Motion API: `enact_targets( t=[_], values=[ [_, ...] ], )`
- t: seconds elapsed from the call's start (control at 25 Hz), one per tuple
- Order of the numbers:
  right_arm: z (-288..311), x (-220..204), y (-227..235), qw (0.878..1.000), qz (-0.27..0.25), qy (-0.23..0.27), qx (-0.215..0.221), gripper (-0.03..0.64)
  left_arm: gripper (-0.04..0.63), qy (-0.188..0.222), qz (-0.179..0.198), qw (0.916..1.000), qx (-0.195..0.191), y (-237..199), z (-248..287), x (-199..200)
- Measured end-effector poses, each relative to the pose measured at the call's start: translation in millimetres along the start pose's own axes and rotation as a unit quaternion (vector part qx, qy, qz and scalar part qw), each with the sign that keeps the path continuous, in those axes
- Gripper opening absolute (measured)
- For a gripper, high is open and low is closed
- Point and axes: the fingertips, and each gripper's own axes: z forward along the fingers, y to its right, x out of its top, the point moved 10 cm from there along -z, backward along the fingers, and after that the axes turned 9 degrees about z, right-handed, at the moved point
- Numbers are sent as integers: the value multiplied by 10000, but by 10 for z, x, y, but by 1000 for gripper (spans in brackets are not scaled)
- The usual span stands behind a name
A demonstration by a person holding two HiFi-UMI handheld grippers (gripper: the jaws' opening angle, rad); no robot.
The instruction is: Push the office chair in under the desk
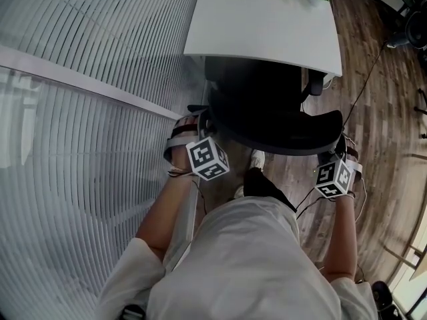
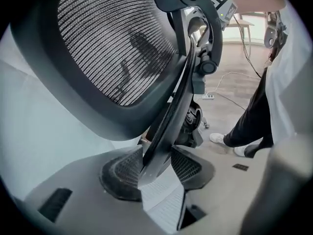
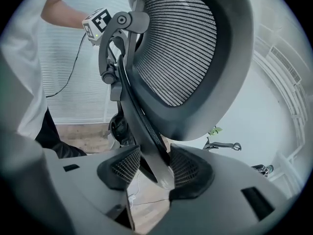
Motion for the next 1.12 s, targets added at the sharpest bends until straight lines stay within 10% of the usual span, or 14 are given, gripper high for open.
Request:
enact_targets(
  t=[1.12],
  values=[
    [738,260,768,9998,-174,128,34,204,189,-329,-302,9990,64,-759,634,180]
  ],
)
